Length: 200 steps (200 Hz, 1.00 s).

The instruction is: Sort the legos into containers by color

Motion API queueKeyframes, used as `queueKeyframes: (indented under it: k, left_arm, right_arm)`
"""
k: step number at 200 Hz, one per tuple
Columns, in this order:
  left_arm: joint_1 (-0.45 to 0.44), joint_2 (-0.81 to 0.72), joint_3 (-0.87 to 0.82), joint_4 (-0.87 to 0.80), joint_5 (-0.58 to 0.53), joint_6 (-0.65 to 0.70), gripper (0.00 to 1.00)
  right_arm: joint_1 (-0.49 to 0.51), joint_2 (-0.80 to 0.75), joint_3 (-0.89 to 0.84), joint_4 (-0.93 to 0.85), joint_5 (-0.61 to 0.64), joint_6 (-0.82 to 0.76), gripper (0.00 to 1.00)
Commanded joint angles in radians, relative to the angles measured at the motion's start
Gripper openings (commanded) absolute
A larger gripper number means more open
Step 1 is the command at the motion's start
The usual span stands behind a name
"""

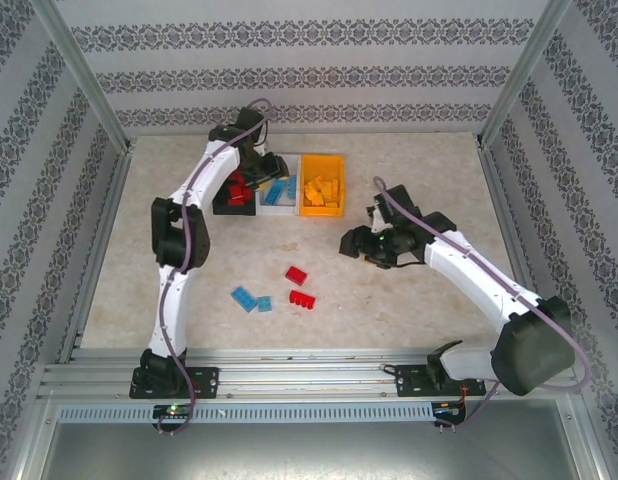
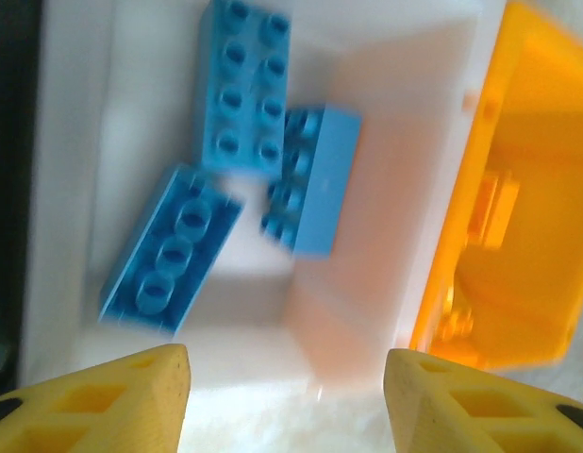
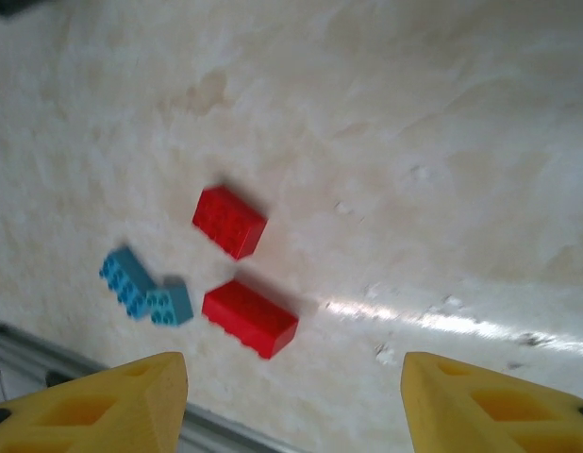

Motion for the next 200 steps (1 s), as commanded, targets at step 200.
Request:
queueKeyframes:
  k: [200]
  left_arm:
    - [0.227,-1.207,-1.265,0.085,-0.059,0.036,0.63]
  right_arm:
    - [0.594,0.794,0.627,-0.235,0.138,0.068,0.56]
